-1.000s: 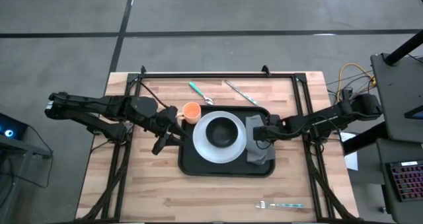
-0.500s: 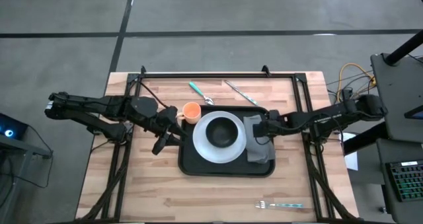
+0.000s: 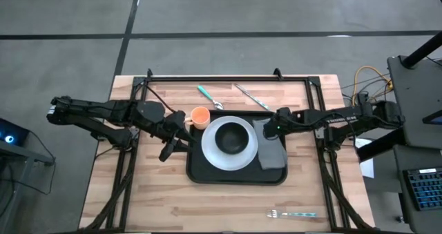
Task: Set up tray
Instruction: Put the gray napkin on the black serving tray to the right of the white plate
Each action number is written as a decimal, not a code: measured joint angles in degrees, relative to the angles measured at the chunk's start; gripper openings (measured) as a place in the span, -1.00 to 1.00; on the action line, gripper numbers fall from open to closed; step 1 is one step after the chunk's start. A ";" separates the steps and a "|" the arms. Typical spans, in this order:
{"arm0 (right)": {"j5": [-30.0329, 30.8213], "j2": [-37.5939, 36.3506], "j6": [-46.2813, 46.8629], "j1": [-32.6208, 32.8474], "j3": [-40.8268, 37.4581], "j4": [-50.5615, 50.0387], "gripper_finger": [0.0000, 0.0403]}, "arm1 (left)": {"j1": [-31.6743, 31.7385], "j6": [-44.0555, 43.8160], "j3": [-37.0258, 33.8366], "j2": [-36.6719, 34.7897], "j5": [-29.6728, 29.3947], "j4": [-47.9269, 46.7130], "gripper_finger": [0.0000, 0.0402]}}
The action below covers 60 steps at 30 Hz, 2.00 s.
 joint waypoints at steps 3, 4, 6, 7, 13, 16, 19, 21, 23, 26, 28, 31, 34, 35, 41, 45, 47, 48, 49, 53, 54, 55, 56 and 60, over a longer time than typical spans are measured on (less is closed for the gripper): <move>-0.22 -0.02 -1.98 -1.96 0.00 1.52 -0.96 | 0.00 0.00 0.00 0.00 -0.01 0.00 -0.21; -0.50 -0.04 -2.17 -2.55 0.00 1.84 -0.96 | 0.00 0.00 0.00 0.00 -0.01 0.00 -0.21; -1.52 -0.07 -2.83 -3.64 0.00 2.48 -0.96 | 0.00 -0.01 0.00 0.00 -0.01 0.00 -0.21; -1.73 -0.08 -3.43 -4.04 0.00 2.66 -0.96 | 0.00 0.00 0.00 0.00 -0.01 0.00 -0.21; -1.96 1.44 -6.38 -7.47 -0.26 1.71 -0.96 | 0.00 -0.02 -0.23 0.00 -0.09 0.00 -0.21; -2.28 3.04 -8.46 -8.36 -0.66 1.59 -0.96 | 0.00 -0.15 -0.33 0.00 -0.10 0.01 -0.21; -4.80 3.88 -10.59 -8.29 -0.66 2.26 -0.95 | 0.00 -0.18 -0.35 0.00 -0.10 0.00 -0.21; -5.33 3.82 -11.12 -7.88 -0.66 2.87 -0.91 | 0.00 -0.20 -0.35 0.00 -0.10 -0.02 -0.21; -5.55 3.18 -12.49 -7.85 -0.62 3.10 -0.83 | 0.00 -0.20 -0.35 0.00 -0.10 0.00 -0.21; -4.61 1.69 -13.90 -8.05 0.17 3.01 -0.69 | 0.00 -0.20 -0.39 0.00 -0.12 0.00 -0.21; -4.40 0.55 -14.93 -8.52 0.78 2.70 -0.60 | 0.00 -0.20 -0.39 0.00 -0.12 0.02 -0.21; -4.66 -0.93 -17.57 -9.08 2.09 1.75 -0.49 | 0.00 -0.20 -0.39 0.00 -0.12 0.02 -0.21; -8.45 -1.86 -16.86 -8.71 3.54 0.97 -0.42 | 0.00 -0.20 -0.41 0.00 -0.13 0.04 -0.21; -10.29 -1.86 -15.54 -8.04 3.81 0.50 -0.40 | 0.00 -0.20 -0.42 0.00 -0.12 0.06 -0.21; -13.41 -1.70 -6.46 1.60 3.78 -0.10 -0.40 | 0.00 -0.22 -0.42 0.00 -0.14 0.17 -0.21; -12.67 -1.70 -0.37 8.43 3.76 -0.26 -0.46 | 0.00 -1.30 -0.42 0.00 -0.14 0.17 -0.21; -11.96 -1.33 3.21 11.47 3.75 -1.01 -0.48 | 0.00 -1.70 -0.42 0.00 -0.12 0.17 -0.21; -11.92 -1.14 4.75 12.73 3.72 -1.02 -0.49 | 0.00 -1.73 -0.42 0.00 -0.14 0.17 -0.21; -11.77 -0.86 6.02 13.92 3.72 -0.94 -0.50 | 0.00 -1.73 -0.42 0.00 -0.15 0.16 -0.21; -9.31 0.91 10.81 17.93 3.70 -1.44 -0.51 | 0.00 -1.73 -0.23 0.00 -0.14 0.02 -0.21; -8.31 1.41 12.09 18.55 3.69 -1.95 -0.51 | 0.00 -1.73 -0.20 0.00 -0.14 0.07 -0.21; -7.48 1.92 13.24 19.03 3.69 -2.38 -0.51 | 0.00 -1.79 -0.20 -0.07 -0.14 0.06 -0.21; -7.00 2.61 13.97 19.30 3.62 -2.47 -0.51 | 0.00 -2.01 -0.20 -0.07 -0.14 0.01 -0.21; -8.12 5.74 14.54 20.15 3.50 -2.09 -0.50 | 0.00 -3.20 -0.17 -0.07 -0.09 0.00 -0.21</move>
